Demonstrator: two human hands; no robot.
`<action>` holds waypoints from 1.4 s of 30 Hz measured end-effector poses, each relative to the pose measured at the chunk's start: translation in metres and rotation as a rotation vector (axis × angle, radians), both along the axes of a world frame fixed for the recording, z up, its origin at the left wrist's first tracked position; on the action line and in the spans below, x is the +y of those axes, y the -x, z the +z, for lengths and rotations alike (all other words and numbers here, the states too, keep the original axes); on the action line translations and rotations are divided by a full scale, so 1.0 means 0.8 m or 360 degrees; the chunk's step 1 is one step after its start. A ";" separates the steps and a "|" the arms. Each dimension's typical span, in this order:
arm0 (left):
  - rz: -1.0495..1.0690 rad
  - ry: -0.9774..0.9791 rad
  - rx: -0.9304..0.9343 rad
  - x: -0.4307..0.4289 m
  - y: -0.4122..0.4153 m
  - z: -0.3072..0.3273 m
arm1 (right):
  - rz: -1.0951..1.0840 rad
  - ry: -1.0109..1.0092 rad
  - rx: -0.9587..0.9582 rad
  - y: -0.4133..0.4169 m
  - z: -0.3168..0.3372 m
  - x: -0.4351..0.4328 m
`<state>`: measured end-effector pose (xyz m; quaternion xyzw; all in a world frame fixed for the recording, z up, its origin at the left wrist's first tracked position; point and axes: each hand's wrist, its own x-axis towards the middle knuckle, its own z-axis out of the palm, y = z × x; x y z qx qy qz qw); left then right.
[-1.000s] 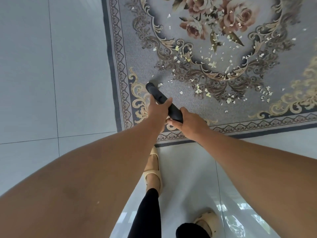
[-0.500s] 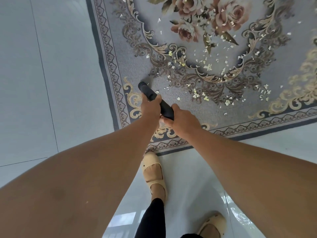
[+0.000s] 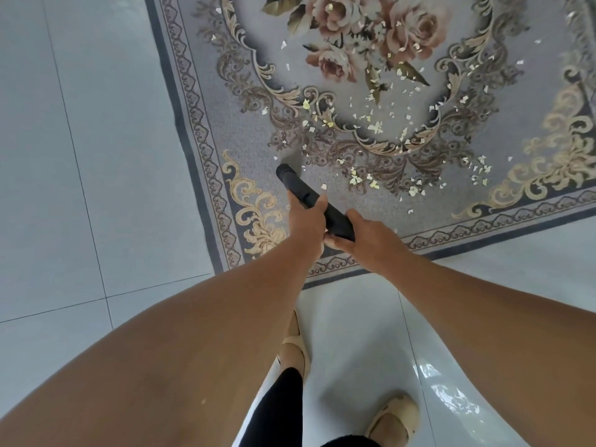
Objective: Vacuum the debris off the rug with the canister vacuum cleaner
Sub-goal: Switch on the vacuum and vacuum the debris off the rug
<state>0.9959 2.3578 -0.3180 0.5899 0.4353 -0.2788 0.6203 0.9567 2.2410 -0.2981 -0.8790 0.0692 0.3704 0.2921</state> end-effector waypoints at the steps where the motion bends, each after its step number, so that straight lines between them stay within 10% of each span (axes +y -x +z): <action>1: 0.0008 0.0016 0.0002 -0.002 0.010 -0.001 | 0.0014 0.0002 -0.0015 0.009 -0.001 -0.005; 42: 0.0269 -0.0237 -0.0727 -0.108 -0.068 -0.082 | 0.0248 0.0055 -0.1056 -0.097 -0.100 -0.118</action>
